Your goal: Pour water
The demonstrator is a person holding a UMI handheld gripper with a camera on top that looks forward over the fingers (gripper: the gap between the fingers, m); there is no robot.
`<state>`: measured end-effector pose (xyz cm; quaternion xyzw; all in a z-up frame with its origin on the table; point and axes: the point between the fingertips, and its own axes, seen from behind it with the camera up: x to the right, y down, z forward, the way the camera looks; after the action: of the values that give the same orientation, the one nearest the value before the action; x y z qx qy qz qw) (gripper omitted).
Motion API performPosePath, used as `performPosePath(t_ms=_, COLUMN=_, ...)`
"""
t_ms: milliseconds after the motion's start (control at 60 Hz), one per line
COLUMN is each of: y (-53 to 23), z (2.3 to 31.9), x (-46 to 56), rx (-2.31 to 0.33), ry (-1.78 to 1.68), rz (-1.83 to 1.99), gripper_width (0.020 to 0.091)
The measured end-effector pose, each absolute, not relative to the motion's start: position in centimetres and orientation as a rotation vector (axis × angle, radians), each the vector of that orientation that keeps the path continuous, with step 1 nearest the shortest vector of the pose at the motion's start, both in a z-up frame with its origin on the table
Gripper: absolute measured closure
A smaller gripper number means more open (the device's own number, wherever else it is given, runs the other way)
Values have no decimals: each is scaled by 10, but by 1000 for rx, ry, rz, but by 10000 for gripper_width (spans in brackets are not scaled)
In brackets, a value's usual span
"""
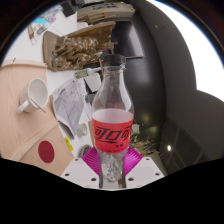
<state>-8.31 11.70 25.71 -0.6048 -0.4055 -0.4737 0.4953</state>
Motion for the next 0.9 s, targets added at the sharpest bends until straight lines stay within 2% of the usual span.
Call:
performPosePath(t_ms=217, y=171, z=227, x=-115, rx=-1123, ry=-1400, rz=-1461, gripper_width=858)
performPosePath(t_ms=467, y=195, z=203, x=-127, rx=-929, ry=-1577, rz=-1611, gripper_width=858)
performPosePath(t_ms=683, y=199, z=202, x=-116, rx=-1075, ry=-1523, rz=-1501, gripper_width=856)
performPosePath(t_ms=900, y=183, z=209, x=-89, rx=-1572, ry=-1125, rz=-1003, gripper_width=855)
